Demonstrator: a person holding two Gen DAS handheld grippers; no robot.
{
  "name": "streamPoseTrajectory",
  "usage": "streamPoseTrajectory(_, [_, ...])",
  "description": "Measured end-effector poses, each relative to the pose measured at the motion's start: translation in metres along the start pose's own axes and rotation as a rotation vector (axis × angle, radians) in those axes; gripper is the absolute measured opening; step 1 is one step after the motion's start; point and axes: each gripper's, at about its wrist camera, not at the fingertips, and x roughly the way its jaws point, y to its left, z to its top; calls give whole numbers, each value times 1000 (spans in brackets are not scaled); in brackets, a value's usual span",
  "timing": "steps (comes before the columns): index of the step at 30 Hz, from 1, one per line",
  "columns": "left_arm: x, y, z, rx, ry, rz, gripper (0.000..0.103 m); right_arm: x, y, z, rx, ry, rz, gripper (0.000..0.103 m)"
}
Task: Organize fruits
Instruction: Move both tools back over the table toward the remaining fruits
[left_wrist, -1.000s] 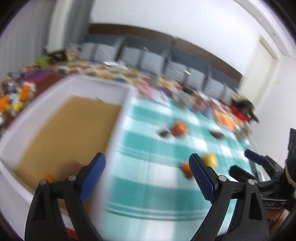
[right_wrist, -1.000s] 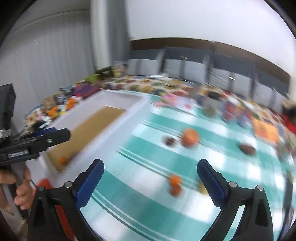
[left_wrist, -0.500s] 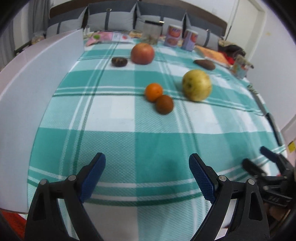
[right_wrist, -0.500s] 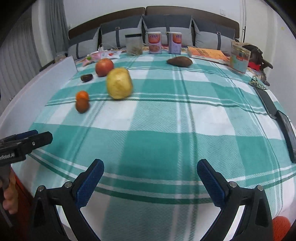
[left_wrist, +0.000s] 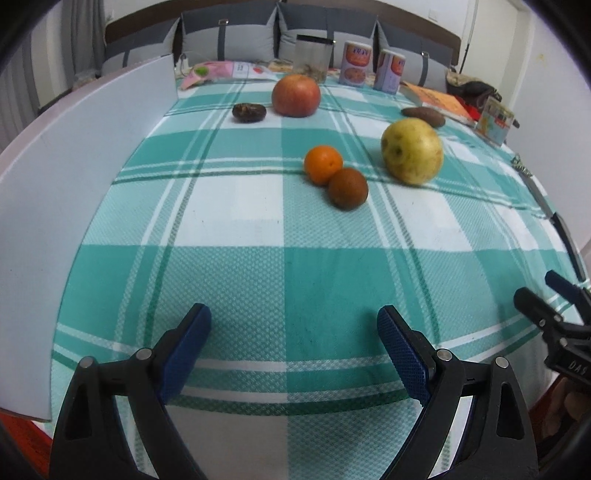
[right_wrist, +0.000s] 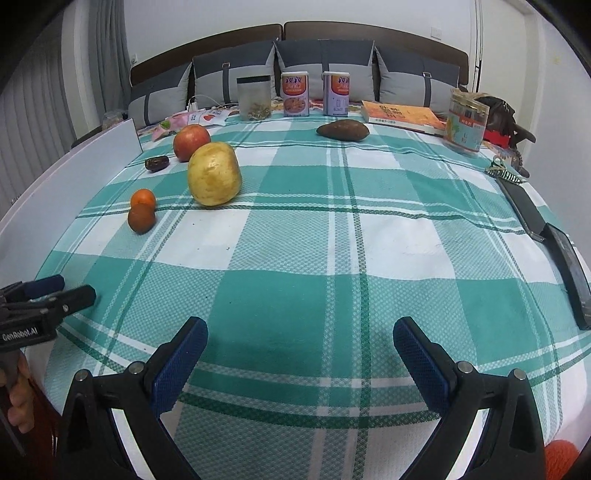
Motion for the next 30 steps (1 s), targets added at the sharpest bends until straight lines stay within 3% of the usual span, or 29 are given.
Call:
streamPoseTrajectory(4, [2,-5,-3,45,-4,17,93,1,-1,0,4,-3,-1,100])
streamPoseTrajectory(22, [6,-6,-1,76,0,7,97,14,-4,-5,-1,44,-14,101])
streamPoseTrajectory(26, [9,-10,19,60,14,-53,96,15,-2,-6,-10,44,-19,103])
streamPoseTrajectory(30, [17,-21,60,30,-17,-89,96,16,-1,-6,-13,41,-22,103])
